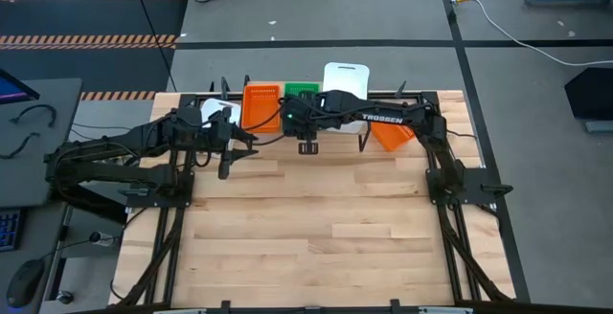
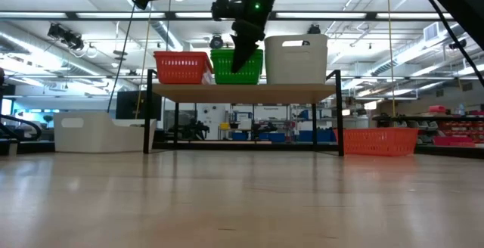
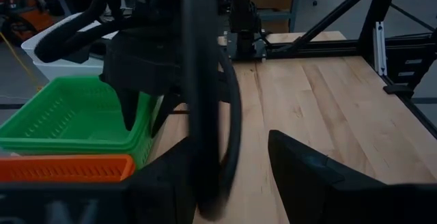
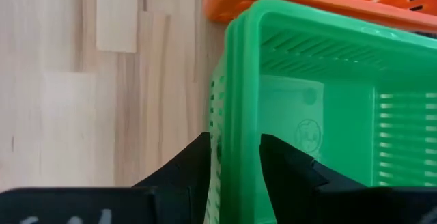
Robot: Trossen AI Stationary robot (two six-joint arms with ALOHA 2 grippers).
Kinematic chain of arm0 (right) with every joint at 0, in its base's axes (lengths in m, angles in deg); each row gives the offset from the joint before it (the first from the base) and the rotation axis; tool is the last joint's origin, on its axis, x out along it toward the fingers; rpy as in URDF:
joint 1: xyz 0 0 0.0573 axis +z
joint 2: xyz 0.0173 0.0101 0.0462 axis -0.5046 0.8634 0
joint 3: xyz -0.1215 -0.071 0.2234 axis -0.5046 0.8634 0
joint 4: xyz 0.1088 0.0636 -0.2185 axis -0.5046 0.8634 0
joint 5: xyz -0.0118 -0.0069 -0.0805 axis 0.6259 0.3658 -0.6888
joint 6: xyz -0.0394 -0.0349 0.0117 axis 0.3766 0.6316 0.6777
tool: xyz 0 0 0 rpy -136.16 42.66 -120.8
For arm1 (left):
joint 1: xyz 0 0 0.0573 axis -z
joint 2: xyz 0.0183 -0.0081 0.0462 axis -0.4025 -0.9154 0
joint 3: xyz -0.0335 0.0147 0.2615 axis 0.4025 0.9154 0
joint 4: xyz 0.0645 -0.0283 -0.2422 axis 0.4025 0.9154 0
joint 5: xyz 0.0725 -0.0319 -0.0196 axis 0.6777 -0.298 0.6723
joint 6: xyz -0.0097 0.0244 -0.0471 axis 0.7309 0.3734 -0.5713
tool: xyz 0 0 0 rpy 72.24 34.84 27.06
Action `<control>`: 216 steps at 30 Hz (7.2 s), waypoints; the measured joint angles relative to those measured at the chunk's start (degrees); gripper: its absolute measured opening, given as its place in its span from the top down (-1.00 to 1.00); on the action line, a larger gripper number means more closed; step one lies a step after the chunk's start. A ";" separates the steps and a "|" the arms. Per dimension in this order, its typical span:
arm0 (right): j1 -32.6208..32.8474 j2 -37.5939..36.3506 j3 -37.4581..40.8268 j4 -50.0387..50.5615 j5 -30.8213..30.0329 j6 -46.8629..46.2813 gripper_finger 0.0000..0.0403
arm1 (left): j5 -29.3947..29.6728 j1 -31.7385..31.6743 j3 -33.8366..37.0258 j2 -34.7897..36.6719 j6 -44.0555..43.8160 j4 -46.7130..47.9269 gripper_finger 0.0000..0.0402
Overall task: Stack baskets on shelf by color
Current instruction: Stack the green bin on top of the stacked green bins on the shelf, then stack the orange bin on top of the stacked orange bins on the shelf
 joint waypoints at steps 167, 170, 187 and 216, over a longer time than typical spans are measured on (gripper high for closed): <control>-0.41 -50.56 88.23 -22.04 -11.27 -54.89 0.49 | 6.06 5.29 0.00 0.33 -11.94 9.81 0.14; -0.41 -50.56 90.16 -24.93 -9.18 -55.02 0.49 | 7.07 5.31 0.00 0.33 -11.92 9.81 0.14; 5.62 -50.62 82.12 -16.36 -15.30 -57.73 0.55 | 7.98 5.29 0.00 0.31 -12.55 9.81 0.14; -3.77 -51.21 89.85 -19.55 -11.94 -57.06 0.90 | 7.98 5.31 0.00 0.31 -12.55 9.44 0.14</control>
